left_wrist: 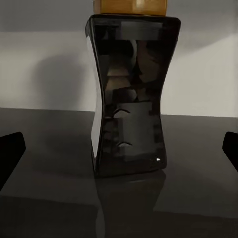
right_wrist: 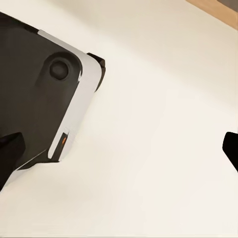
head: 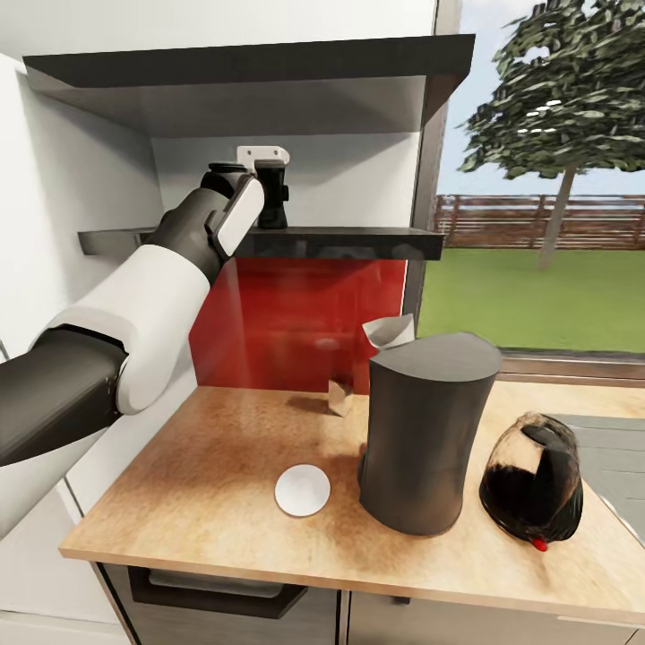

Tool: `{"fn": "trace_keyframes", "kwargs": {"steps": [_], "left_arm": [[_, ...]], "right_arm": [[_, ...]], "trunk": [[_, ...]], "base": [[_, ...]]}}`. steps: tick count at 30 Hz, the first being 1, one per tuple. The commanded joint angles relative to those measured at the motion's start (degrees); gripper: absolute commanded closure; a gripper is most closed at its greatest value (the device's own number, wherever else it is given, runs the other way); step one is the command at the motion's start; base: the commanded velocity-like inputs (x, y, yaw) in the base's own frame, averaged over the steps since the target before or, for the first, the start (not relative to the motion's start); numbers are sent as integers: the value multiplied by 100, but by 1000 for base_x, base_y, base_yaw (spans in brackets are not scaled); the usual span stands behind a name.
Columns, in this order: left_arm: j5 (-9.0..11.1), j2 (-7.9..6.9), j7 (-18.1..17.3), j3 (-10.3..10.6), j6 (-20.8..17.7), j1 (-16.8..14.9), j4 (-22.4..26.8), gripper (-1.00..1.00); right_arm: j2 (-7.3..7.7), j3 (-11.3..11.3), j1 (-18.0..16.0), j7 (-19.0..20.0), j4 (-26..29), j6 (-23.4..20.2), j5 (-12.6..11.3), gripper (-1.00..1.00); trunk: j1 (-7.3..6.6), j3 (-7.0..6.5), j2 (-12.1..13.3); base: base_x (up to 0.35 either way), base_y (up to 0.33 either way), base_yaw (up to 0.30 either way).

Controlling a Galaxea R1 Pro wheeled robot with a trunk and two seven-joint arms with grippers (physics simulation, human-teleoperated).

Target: Set up a coffee station on the kitchen countertop: keep the coffee maker on the countertop, move the bottle of coffee from the kitchen shelf to the counter next to the coffee maker, place a paper coffee filter on top of the coffee maker, put the saucer next to the coffee maker with the coffee cup on the saucer, and place the electric kettle next to the coffee maker.

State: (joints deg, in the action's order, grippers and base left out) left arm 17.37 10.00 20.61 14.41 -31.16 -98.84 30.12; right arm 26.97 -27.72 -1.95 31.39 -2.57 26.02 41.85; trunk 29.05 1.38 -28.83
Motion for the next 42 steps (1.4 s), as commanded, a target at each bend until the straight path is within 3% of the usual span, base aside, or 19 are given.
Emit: {"fn": "trace_keyframes", "kwargs": {"steps": [1,10,14,15,18,20,27,42], "left_arm": [[55,0,49,19,-13,-6,2,-100],[56,0,49,25,-13,-8,9,-100],[56,0,49,28,-13,-7,10,-100],[56,0,49,29,-13,-5,11,-100],[56,0,49,31,-11,-9,11,-100],[59,0,49,36,-12,-8,11,-100],[59,0,49,23,-16,-4,133,-100],[56,0,49,9,-21,-5,248,-100]], "right_arm": [[-15,-49,6,7,-18,23,30,-100],[-332,-35,196,-5,-7,30,91,-100],[-601,-33,316,-430,-8,30,737,-100],[-750,-32,370,-911,-12,23,1218,-100],[-910,-32,415,-1391,-19,14,1634,-100],[-973,-34,434,-1562,-21,11,1779,-100],[-1064,-37,456,-1726,-24,8,1919,-100],[-1071,-40,459,-1751,-24,8,1932,-100]], "trunk": [[3,13,-12],[3,13,-12],[3,13,-12],[3,13,-12],[3,13,-12],[3,13,-12],[3,13,-12],[3,13,-12]], "base": [[3,0,0],[0,0,0],[0,0,0],[0,0,0],[0,0,0],[29,0,0],[63,0,0],[46,0,0]]}}
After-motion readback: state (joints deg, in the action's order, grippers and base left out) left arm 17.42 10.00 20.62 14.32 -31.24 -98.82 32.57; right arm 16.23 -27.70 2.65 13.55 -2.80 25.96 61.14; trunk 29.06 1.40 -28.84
